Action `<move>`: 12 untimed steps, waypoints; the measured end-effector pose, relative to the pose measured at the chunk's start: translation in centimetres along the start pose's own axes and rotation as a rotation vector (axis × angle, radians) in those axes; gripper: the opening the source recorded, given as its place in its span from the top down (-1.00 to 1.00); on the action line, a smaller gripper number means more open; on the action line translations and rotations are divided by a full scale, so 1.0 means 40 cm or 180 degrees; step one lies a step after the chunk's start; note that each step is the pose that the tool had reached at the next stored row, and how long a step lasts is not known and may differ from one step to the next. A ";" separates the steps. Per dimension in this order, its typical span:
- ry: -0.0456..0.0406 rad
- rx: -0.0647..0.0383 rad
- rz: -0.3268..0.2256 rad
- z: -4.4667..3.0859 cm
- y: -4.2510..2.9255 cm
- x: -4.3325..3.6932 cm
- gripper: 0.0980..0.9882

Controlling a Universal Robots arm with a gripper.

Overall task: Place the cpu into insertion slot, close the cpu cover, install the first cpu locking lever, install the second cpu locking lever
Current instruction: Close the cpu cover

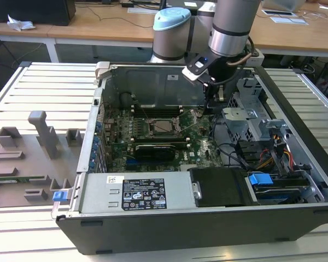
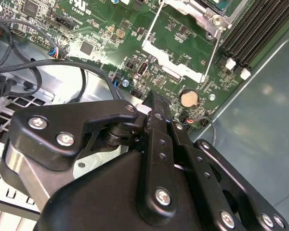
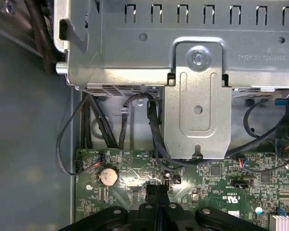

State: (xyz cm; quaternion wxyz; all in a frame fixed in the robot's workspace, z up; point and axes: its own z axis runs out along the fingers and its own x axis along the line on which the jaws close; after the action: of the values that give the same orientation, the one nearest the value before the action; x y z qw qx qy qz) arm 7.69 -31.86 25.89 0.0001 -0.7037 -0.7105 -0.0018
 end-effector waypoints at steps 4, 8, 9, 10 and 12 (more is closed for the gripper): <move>0.0000 0.0000 0.0000 0.011 0.000 0.000 0.98; 0.0000 0.0000 0.0000 0.026 0.000 0.000 0.98; 0.0000 0.0000 0.0000 0.030 0.000 0.000 0.98; 0.0000 0.0000 0.0000 0.032 -0.005 0.000 0.98; 0.0000 0.0000 0.0000 0.033 -0.017 0.000 0.98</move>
State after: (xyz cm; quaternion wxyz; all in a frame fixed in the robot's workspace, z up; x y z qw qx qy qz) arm 7.00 -31.87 24.57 0.0000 -0.7037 -0.7105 -0.0017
